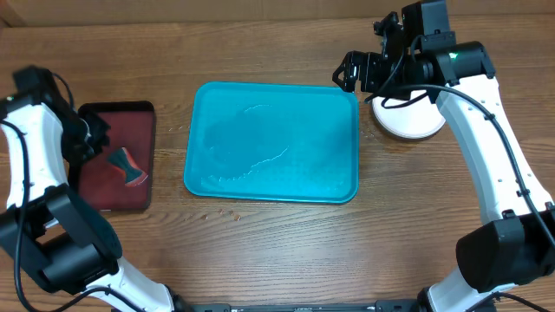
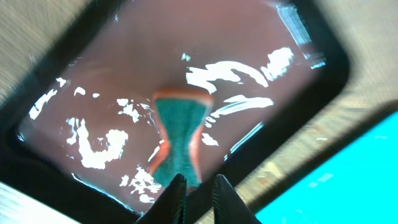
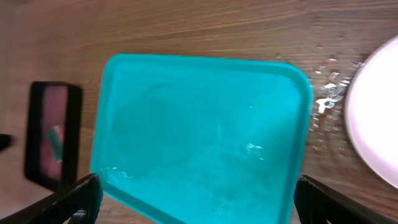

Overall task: Clean dirty plates on tray and stack at the side
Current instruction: 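Drop the sponge into the dark red tray with the left gripper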

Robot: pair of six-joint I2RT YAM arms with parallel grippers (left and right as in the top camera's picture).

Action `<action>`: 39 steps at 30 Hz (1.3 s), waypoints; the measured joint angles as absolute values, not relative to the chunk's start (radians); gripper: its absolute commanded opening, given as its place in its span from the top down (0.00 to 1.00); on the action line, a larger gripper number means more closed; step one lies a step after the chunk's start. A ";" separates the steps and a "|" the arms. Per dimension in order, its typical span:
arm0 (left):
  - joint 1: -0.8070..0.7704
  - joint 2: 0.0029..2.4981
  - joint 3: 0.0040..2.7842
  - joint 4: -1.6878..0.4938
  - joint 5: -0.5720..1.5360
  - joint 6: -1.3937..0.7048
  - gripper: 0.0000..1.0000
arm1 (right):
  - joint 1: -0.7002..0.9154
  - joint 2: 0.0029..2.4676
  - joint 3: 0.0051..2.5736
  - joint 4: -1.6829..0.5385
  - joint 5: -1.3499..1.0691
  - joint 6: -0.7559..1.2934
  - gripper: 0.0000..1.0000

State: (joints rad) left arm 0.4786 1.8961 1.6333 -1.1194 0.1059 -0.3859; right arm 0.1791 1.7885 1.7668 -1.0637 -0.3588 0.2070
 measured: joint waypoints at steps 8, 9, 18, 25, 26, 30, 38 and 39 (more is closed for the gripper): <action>0.458 1.673 1.653 -1.151 0.179 -0.312 0.30 | 0.179 1.654 1.767 -1.222 -0.193 0.260 0.00; 0.447 1.631 1.640 -1.149 0.188 -0.306 0.18 | 0.179 1.628 1.768 -1.259 -0.167 0.271 0.00; 0.370 1.237 1.334 -1.046 0.218 -0.284 0.00 | 0.268 1.567 1.726 -1.388 0.001 0.384 0.00; 0.370 0.933 1.085 -0.929 0.208 -0.284 0.00 | 0.400 1.532 1.632 -1.284 0.175 0.432 0.00; 0.370 0.912 1.072 -0.926 0.206 -0.284 0.00 | 0.410 1.528 1.632 -1.263 0.190 0.422 0.00; 0.370 0.899 1.052 -0.925 0.205 -0.284 0.00 | 0.413 1.521 1.632 -1.246 0.224 0.406 0.00; 0.370 0.947 1.047 -0.923 0.202 -0.285 0.00 | 0.413 1.520 1.632 -1.252 0.243 0.393 0.00; 0.370 0.955 1.047 -0.923 0.202 -0.284 0.00 | 0.413 1.520 1.632 -1.262 0.244 0.392 0.00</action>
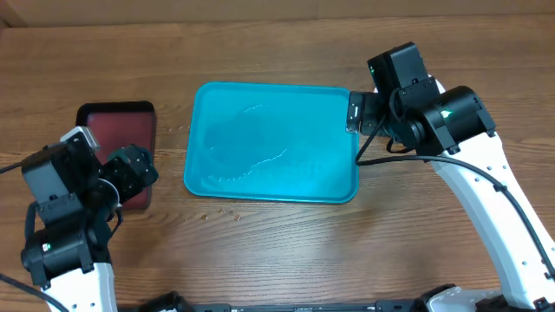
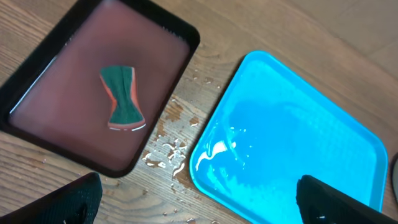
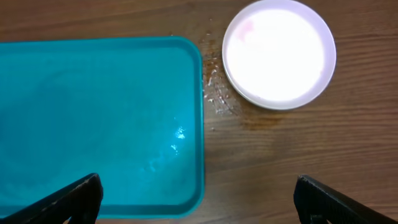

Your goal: Clean dirty plates on tray and stack at the side

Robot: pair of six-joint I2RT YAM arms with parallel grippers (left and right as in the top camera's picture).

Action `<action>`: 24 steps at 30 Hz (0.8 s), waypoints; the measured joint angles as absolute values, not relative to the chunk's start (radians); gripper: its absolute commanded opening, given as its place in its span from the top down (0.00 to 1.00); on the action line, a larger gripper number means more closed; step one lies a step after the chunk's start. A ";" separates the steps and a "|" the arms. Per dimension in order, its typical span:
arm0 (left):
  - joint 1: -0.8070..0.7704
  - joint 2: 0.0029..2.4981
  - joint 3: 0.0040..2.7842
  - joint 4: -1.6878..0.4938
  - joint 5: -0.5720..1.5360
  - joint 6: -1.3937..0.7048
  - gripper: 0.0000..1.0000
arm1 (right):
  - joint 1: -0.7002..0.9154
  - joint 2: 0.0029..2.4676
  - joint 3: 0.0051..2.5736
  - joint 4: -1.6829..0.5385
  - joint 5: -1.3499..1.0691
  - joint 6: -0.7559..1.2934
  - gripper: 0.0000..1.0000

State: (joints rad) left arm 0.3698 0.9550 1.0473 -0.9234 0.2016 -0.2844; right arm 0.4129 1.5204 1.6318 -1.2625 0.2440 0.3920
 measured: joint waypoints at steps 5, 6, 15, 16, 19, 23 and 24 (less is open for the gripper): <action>0.370 1.001 1.047 -0.923 0.202 -0.284 0.00 | 0.413 1.520 1.631 -1.356 0.244 0.392 0.00; 0.370 1.009 1.047 -0.923 0.201 -0.284 0.00 | 0.413 1.520 1.631 -1.365 0.244 0.391 0.00; 0.370 1.114 1.047 -0.923 0.201 -0.285 0.00 | 0.413 1.520 1.631 -1.379 0.244 0.392 0.00; 0.370 1.128 1.047 -0.923 0.201 -0.284 0.00 | 0.413 1.520 1.631 -1.382 0.244 0.392 0.00; 0.370 1.168 1.047 -0.923 0.199 -0.285 0.00 | 0.413 1.520 1.631 -1.381 0.243 0.391 0.00; 0.370 1.222 1.047 -0.923 0.198 -0.285 0.00 | 0.413 1.520 1.631 -1.380 0.234 0.392 0.00; 0.370 1.234 1.047 -0.923 0.198 -0.285 0.01 | 0.413 1.520 1.631 -1.380 0.228 0.392 0.00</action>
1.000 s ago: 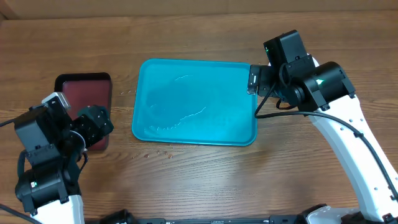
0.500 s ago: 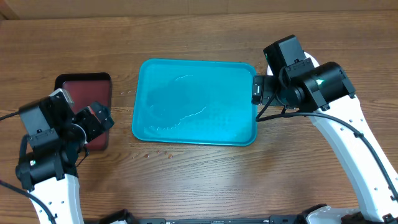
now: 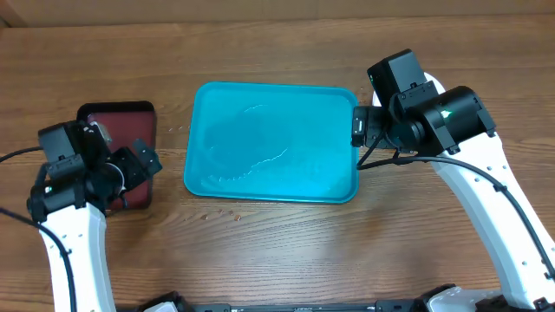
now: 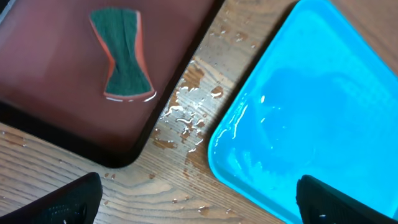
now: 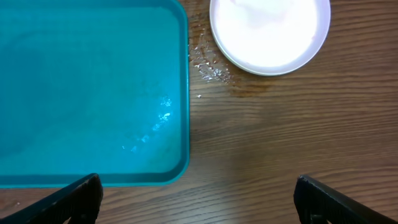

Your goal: Clean dirty plates on tray and stack at the side

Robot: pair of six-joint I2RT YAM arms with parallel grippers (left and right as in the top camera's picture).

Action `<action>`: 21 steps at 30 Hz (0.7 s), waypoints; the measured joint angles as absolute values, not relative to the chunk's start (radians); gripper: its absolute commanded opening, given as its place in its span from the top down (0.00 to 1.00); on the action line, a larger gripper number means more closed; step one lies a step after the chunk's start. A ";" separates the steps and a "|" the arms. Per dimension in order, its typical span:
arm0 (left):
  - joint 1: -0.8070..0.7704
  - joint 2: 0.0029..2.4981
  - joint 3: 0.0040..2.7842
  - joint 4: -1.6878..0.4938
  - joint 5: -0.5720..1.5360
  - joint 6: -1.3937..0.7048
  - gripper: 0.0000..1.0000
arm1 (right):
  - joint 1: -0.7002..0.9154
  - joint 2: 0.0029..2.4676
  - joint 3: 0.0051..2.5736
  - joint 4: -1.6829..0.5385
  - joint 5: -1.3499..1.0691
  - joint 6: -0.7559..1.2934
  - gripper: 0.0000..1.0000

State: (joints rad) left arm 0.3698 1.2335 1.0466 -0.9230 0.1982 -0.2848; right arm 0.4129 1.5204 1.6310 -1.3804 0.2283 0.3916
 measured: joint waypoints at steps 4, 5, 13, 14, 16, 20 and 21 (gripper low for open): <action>0.370 1.290 1.047 -0.923 0.198 -0.284 0.00 | 0.413 1.520 1.631 -1.364 0.191 0.392 0.00; 0.370 1.302 1.047 -0.923 0.198 -0.284 0.00 | 0.413 1.520 1.631 -1.359 0.187 0.391 0.00; 0.370 1.404 1.047 -0.923 0.198 -0.285 0.00 | 0.410 1.520 1.630 -1.288 0.137 0.313 0.00; 0.370 1.415 1.047 -0.923 0.198 -0.284 0.00 | 0.408 1.520 1.630 -1.283 0.134 0.310 0.00; 0.370 1.438 1.047 -0.923 0.198 -0.284 0.00 | 0.395 1.520 1.630 -1.274 0.128 0.300 0.00; 0.370 1.473 1.046 -0.923 0.198 -0.285 0.00 | 0.339 1.503 1.628 -1.265 0.115 0.290 0.00; 0.370 1.479 1.046 -0.923 0.197 -0.285 0.00 | 0.315 1.490 1.627 -1.261 0.107 0.287 0.00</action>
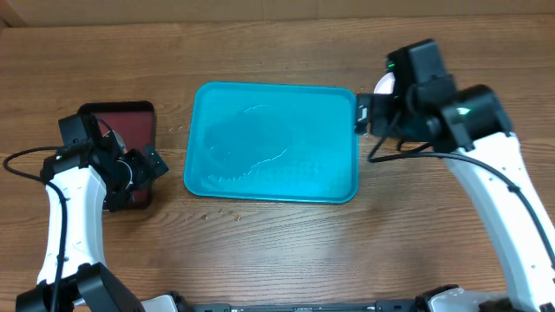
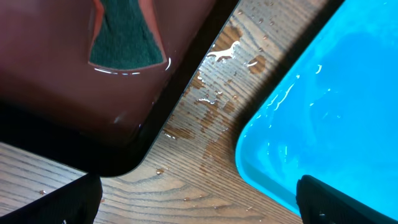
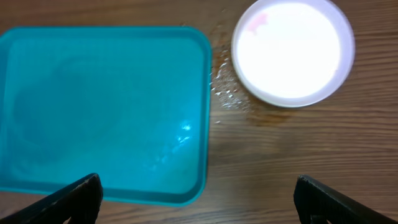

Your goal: Clean dirty plates on tray and stack at the side

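The teal tray (image 1: pixel 269 143) lies mid-table, wet, with no plates on it. To the right of its far corner a white plate (image 3: pixel 292 50) with a faint pink mark rests on the wood; in the overhead view only a sliver of the plate (image 1: pixel 381 84) shows beside my right arm. My right gripper (image 3: pixel 199 211) hangs open and empty above the tray's right edge. My left gripper (image 2: pixel 199 214) is open and empty over the wet wood between the dark red tray and the teal tray (image 2: pixel 323 106).
The dark red tray (image 1: pixel 113 121) at the left holds water and a green and orange sponge (image 2: pixel 124 37). Water drops (image 2: pixel 214 93) lie on the wood between the two trays, and more drops (image 3: pixel 227 93) lie beside the white plate.
My left gripper sits lower and nearer the red tray's corner, so the sponge is cut off at the view's top. My right gripper has moved toward the far side; the whole plate shows now.
At first my left fingers were nearly together just in front of the sponge in the red tray, and my right gripper was open near the plate. Later both grippers were wide open and empty, higher above the table. They have stayed open since.
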Robot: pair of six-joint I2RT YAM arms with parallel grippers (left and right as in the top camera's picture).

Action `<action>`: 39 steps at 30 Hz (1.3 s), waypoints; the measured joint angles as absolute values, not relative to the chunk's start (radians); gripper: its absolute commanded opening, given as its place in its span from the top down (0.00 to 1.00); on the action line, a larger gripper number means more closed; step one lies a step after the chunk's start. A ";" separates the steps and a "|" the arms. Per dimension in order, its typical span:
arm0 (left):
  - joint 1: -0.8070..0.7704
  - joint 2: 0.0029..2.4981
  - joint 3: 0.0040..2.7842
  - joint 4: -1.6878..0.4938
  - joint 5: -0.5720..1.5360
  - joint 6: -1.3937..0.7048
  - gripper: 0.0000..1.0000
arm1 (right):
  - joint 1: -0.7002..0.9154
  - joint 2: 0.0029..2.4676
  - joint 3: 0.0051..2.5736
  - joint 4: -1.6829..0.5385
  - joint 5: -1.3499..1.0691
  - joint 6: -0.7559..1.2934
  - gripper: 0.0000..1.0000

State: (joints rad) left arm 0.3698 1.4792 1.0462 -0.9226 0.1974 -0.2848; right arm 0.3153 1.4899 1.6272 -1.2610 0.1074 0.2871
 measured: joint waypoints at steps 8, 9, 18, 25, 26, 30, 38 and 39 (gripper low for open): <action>0.370 1.515 1.045 -0.923 0.197 -0.284 0.00 | 0.067 1.247 1.517 -1.221 0.056 0.286 0.00; 0.370 1.516 1.045 -0.924 0.197 -0.284 0.00 | 0.045 1.203 1.475 -1.193 0.049 0.286 0.00; 0.370 1.517 1.041 -0.923 0.194 -0.284 0.00 | 0.000 0.834 0.974 -0.791 -0.014 0.249 0.00; 0.370 1.517 1.040 -0.923 0.194 -0.284 0.00 | 0.000 0.532 0.599 -0.534 -0.038 0.235 0.00; 0.370 1.517 1.040 -0.922 0.194 -0.285 0.00 | 0.000 0.495 0.554 -0.506 -0.041 0.234 0.00; 0.370 1.517 1.040 -0.923 0.194 -0.284 0.00 | -0.001 0.385 0.429 -0.416 -0.045 0.235 0.00; 0.370 1.517 1.040 -0.923 0.194 -0.284 0.00 | 0.009 0.271 0.325 -0.359 -0.045 0.235 0.00; 0.370 1.517 1.040 -0.923 0.194 -0.284 0.00 | 0.013 0.268 0.317 -0.344 -0.045 0.235 0.00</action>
